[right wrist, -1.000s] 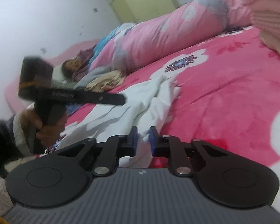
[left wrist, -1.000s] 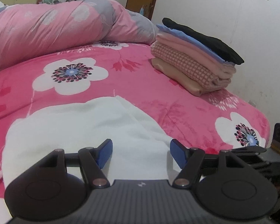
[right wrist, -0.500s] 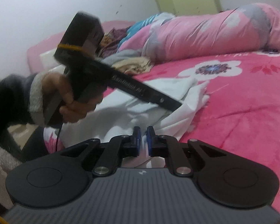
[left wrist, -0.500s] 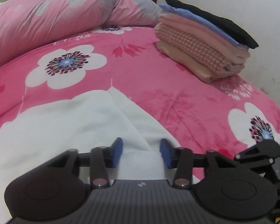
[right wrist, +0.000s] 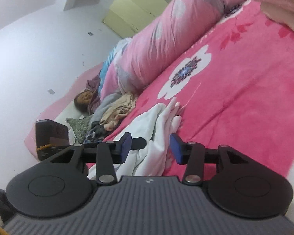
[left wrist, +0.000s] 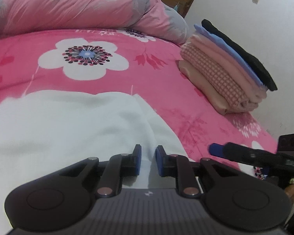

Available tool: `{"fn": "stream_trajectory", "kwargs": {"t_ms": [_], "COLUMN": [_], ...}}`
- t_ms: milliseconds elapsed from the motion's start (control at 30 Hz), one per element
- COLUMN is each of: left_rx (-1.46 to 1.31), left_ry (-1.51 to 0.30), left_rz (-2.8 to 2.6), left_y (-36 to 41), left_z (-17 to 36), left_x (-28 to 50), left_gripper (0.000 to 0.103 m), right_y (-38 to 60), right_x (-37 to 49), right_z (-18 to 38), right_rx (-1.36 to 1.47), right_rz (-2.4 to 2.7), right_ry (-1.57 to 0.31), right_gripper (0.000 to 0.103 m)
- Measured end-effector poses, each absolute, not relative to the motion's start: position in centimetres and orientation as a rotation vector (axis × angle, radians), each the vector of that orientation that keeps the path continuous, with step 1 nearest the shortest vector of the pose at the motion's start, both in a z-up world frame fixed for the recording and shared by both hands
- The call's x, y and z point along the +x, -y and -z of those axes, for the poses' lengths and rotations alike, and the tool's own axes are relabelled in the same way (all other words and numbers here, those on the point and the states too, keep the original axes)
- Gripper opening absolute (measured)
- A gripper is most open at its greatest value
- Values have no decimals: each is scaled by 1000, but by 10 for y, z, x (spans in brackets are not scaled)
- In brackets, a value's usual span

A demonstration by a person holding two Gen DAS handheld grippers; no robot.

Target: Fold clothes

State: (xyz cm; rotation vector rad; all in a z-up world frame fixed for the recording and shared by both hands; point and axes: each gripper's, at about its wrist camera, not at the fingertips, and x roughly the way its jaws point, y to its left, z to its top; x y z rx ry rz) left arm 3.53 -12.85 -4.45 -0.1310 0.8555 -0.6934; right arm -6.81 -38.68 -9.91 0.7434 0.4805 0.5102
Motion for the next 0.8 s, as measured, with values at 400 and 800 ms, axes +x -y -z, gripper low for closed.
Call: {"fn": "stream_trajectory", "kwargs": {"t_ms": [400,800], "left_rx": [-36,-168], "left_ry": [-819,-825], "left_rz": [615,558], "left_y": [158,138], "left_z": [41,45], "left_x": [60,73], "left_gripper": [44,5], "right_y": [373,385], "right_x": [-55,-55], "right_z": [114,131], "right_rx": [778,875], "right_rz": [-492,-511], "right_ry": [-498,-458], "right_gripper": [31,31]}}
